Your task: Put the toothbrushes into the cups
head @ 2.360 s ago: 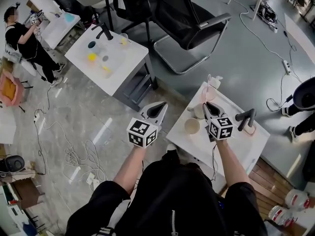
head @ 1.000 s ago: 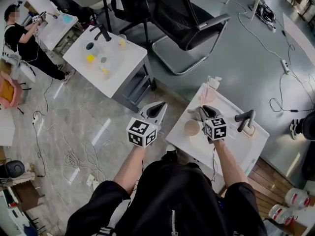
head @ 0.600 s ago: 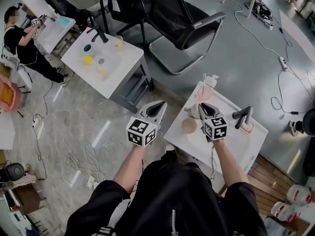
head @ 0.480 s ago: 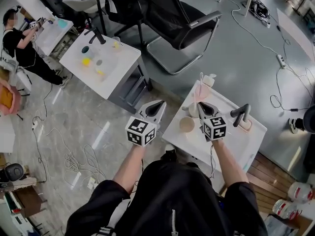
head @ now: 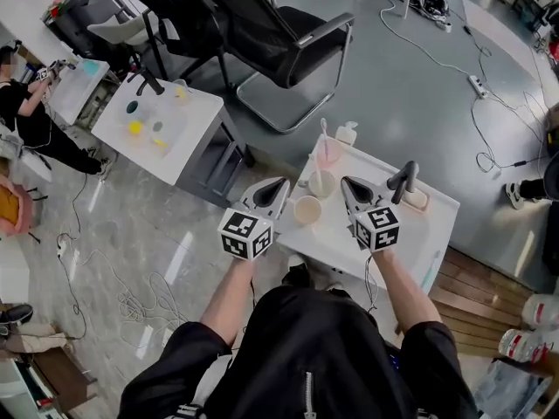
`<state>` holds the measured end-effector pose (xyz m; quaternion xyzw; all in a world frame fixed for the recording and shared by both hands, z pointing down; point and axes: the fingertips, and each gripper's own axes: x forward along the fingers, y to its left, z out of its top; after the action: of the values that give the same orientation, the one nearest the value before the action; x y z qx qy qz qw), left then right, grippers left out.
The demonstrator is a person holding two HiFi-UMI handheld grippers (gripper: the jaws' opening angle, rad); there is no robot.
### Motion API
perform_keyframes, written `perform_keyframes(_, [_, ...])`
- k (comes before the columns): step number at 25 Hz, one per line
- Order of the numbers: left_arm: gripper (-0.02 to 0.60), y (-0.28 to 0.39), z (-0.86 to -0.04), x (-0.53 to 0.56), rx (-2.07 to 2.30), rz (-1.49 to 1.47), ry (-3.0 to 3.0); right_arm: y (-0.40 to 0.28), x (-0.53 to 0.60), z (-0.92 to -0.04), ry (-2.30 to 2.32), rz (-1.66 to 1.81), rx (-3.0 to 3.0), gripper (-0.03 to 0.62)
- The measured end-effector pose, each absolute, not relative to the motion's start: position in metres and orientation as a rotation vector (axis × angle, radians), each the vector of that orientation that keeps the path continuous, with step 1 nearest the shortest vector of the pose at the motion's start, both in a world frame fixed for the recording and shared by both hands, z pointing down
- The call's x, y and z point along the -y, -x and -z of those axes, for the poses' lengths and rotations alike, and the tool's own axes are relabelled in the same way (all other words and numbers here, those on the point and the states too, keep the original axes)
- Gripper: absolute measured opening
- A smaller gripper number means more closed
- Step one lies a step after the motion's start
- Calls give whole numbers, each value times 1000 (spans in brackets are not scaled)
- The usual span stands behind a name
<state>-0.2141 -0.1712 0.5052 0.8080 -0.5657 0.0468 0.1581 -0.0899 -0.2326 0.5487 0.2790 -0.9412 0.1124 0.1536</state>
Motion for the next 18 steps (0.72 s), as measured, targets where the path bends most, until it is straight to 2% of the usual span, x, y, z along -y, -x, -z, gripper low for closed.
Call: perform_keyframes(18, [2, 1, -499, 174, 1257, -203, -2558, -127, 189, -541, -1209, -407, 2613, 5])
